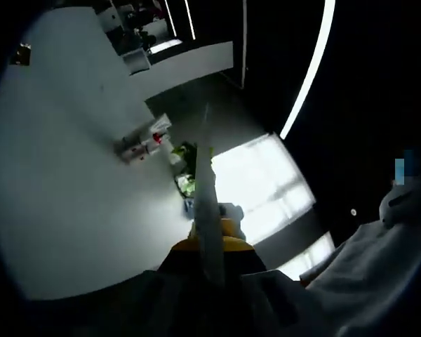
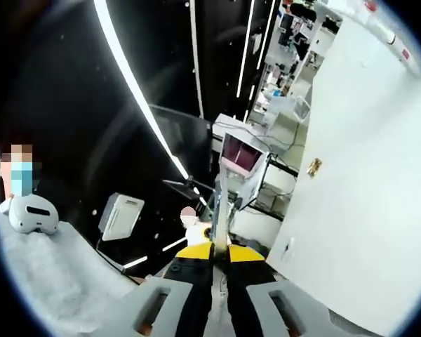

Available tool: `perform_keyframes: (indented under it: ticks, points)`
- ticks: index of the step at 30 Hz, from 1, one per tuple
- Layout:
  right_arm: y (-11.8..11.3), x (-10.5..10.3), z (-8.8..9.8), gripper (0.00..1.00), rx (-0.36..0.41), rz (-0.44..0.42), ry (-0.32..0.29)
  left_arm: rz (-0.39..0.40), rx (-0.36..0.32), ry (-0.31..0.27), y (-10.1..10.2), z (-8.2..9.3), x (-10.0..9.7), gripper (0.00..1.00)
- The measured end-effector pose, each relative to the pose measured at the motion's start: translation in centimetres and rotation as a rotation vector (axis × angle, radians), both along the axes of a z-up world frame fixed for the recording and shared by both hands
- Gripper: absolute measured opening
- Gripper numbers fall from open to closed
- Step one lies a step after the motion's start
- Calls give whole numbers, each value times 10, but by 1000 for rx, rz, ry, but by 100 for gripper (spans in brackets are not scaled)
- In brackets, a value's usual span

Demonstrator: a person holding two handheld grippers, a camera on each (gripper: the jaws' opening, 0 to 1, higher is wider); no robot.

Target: Arrange the skincare products in the storage area until every visible bottle or jar stands upright without overlapping.

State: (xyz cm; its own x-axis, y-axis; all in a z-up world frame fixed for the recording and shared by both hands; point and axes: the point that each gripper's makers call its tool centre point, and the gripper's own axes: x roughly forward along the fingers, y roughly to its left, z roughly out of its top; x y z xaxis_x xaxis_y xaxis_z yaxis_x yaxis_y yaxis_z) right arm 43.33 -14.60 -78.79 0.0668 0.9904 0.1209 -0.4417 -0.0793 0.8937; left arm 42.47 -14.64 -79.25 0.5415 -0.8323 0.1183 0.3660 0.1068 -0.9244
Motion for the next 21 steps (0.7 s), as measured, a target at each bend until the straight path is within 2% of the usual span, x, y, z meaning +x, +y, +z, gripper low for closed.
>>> perform_keyframes:
  ticks: [2,4,6,7,9,11,13,15,16,18,20,21]
  points:
    - [-2,-1,4,0,4,10,-15,16,8,-9,9,0,1,0]
    - [-3,0,1,0,-3,33,5,71,-14,-1,21,3,5,0]
    - [0,-4,2,0,-1,57,17,43,-5,-4,23,4,1,0]
    - [2,-7,2,0,-4,67,14,43,23,-25,23,2,0,0]
    - [6,-6,2,0,-3,63,11,68,21,-24,29,2,0,0]
    - [10,-3,8,0,49,26,-5,115,-9,-20,35,4,3,0]
    - [16,-3,6,6,60,22,5,150,-31,-14,38,4,5,0]
    - [23,-17,4,14,51,93,32,206,-52,-1,45,4,11,0]
    - [30,-26,-2,14,16,129,8,231,-74,-6,49,7,13,0]
    - [35,-32,-10,0,-32,151,-67,240,-85,-6,51,10,14,0]
    - [37,-29,-6,0,-7,140,35,249,-55,-7,56,8,15,0]
    - [37,-29,-8,0,-7,142,35,246,-63,-5,56,10,15,0]
